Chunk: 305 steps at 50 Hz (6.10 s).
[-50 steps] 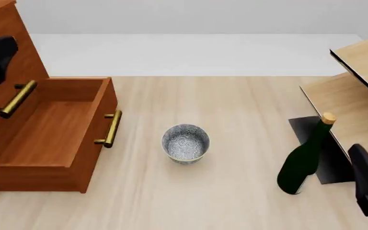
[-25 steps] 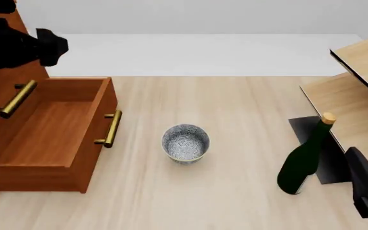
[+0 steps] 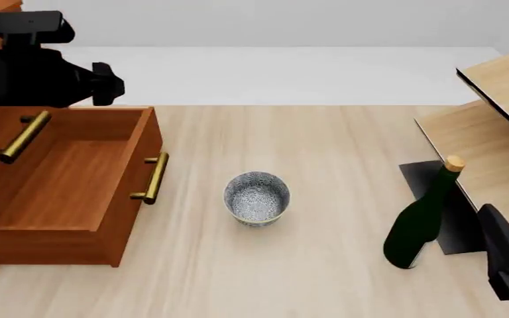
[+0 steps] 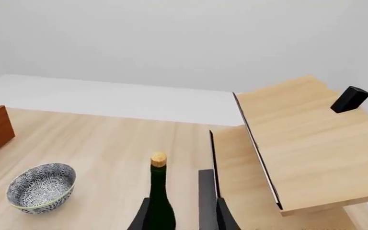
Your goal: Put the wine bottle in the bottom drawer of the cabinet.
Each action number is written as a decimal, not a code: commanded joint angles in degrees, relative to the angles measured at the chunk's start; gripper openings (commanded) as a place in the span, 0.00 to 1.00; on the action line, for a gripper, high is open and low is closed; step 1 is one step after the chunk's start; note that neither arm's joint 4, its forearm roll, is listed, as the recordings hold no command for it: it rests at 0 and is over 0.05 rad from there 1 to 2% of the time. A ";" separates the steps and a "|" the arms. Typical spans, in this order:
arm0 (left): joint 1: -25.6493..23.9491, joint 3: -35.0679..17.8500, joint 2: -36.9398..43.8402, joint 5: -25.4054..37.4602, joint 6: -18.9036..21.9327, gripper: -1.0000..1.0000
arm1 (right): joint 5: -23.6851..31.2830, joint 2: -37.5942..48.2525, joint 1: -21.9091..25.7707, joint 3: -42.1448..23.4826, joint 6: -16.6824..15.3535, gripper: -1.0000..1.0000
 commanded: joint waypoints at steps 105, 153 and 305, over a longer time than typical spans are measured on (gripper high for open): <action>-4.52 19.49 15.21 -26.63 -11.50 1.00 | -0.06 2.70 1.74 0.29 -0.19 1.00; -10.95 21.25 14.06 -28.59 -15.07 1.00 | 1.06 1.84 1.93 0.29 0.09 1.00; -57.74 -2.85 0.09 -27.89 9.32 1.00 | 6.74 -1.18 -3.89 -7.19 -3.04 1.00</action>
